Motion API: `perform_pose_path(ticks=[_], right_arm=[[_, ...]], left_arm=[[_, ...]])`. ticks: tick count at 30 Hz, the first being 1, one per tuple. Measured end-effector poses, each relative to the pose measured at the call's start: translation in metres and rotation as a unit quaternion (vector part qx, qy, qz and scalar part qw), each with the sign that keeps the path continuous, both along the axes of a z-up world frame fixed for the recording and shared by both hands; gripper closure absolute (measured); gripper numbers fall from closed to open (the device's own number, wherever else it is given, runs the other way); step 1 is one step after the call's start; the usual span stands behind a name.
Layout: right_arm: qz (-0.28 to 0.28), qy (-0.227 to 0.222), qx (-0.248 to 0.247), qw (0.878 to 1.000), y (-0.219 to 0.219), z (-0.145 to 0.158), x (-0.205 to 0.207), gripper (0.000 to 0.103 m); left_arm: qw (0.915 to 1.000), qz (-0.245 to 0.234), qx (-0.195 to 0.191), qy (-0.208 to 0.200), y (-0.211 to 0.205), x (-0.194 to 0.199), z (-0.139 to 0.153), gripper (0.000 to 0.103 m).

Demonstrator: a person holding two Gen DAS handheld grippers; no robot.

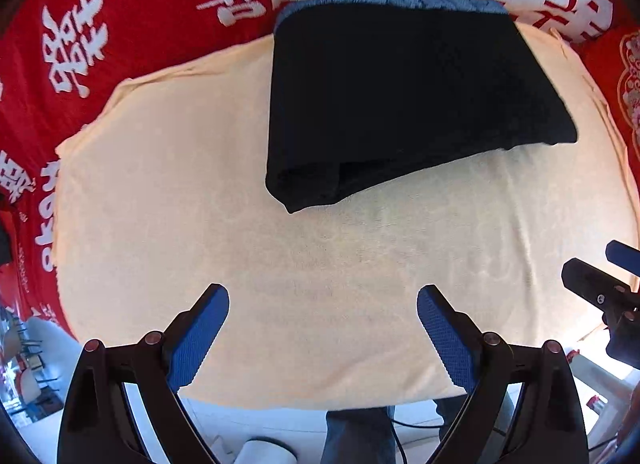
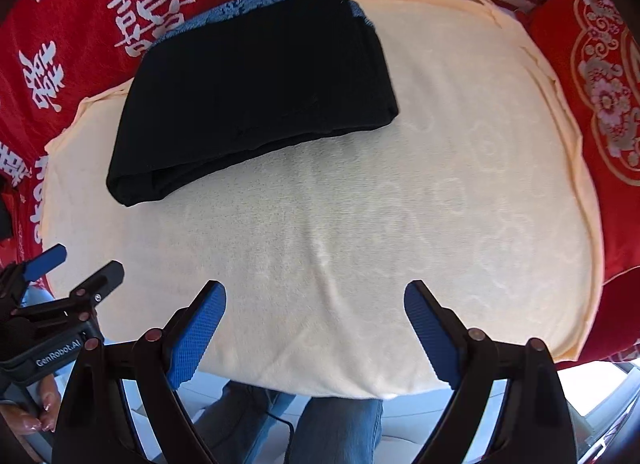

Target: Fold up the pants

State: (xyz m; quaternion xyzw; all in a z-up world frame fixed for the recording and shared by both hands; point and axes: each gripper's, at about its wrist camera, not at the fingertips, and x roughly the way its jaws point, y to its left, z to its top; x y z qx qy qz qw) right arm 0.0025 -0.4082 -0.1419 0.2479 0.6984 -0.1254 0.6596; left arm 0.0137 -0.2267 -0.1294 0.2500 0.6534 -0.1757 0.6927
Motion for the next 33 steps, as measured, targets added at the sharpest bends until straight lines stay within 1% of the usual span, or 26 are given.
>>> perform_pose_path(ticks=[3,6,12,16,20,24,26,28,31,32,33], right_arm=[[0.001,0.008,-0.005,1.000,0.005,-0.014,0.000,0.010],[-0.001,0.013,-0.008,1.000,0.007,-0.021,0.000,0.010],[-0.003,0.007,-0.016,1.000,0.008,-0.019,0.002,0.010],[-0.006,-0.001,-0.022,1.000,0.005,-0.014,0.006,0.010],[-0.004,-0.010,-0.020,1.000,-0.004,-0.016,0.011,0.010],[-0.005,-0.017,-0.003,1.000,-0.014,-0.021,0.014,0.010],[-0.006,-0.029,0.010,1.000,-0.022,-0.018,0.020,0.010],[-0.013,-0.053,0.031,0.998,-0.034,-0.012,0.025,0.010],[-0.010,-0.068,0.040,0.997,-0.050,-0.008,0.034,0.010],[-0.009,-0.072,0.043,0.996,-0.056,-0.008,0.037,0.010],[-0.009,-0.077,0.048,0.996,-0.061,-0.007,0.040,0.010]], left_arm=[[0.9999,0.004,-0.001,0.012,0.005,0.003,-0.017,0.007],[0.9999,0.006,0.000,0.015,0.008,0.006,-0.026,0.007],[0.9998,0.014,-0.012,0.012,0.012,0.012,-0.027,0.007],[0.9991,0.021,-0.027,0.024,0.013,0.017,-0.032,0.007],[0.9987,0.025,-0.032,0.029,0.011,0.024,-0.040,0.007],[0.9952,0.055,-0.062,0.052,0.010,0.034,-0.041,0.007],[0.9933,0.065,-0.076,0.059,0.008,0.040,-0.039,0.007],[0.9928,0.068,-0.085,0.052,0.004,0.048,-0.034,0.007],[0.9928,0.072,-0.088,0.037,-0.002,0.064,-0.027,0.007],[0.9922,0.077,-0.092,0.035,-0.004,0.071,-0.026,0.002],[0.9919,0.081,-0.092,0.033,-0.005,0.076,-0.026,0.000]])
